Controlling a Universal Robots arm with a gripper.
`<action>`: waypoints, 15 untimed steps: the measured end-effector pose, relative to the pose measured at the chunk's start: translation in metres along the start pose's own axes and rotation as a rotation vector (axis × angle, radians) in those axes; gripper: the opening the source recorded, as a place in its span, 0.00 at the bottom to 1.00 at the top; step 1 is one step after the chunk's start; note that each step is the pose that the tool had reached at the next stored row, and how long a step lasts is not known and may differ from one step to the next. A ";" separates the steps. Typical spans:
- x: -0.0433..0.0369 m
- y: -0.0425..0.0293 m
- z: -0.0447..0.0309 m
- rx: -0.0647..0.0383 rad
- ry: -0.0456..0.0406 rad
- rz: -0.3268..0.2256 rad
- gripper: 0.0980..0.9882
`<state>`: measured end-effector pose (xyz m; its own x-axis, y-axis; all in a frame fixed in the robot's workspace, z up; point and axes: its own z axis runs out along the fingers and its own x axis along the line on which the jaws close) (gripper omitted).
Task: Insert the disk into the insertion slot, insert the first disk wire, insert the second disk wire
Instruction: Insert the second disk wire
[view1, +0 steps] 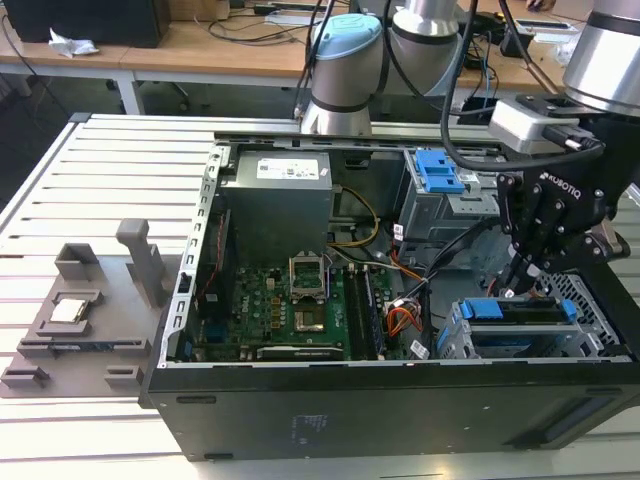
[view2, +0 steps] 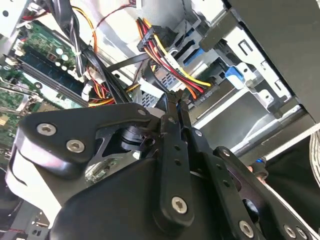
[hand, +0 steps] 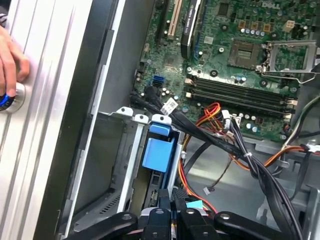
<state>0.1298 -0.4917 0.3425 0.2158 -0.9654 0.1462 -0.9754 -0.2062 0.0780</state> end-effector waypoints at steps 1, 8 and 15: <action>-0.0001 0.0007 0.0000 0.003 -0.0180 0.008 0.05; -0.0010 0.0039 0.0008 0.010 -0.0883 0.065 0.05; -0.0011 0.0038 0.0019 -0.005 -0.0978 0.207 0.05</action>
<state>0.1258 -0.4917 0.3407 0.0053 -0.9980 0.0633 -0.9981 -0.0014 0.0613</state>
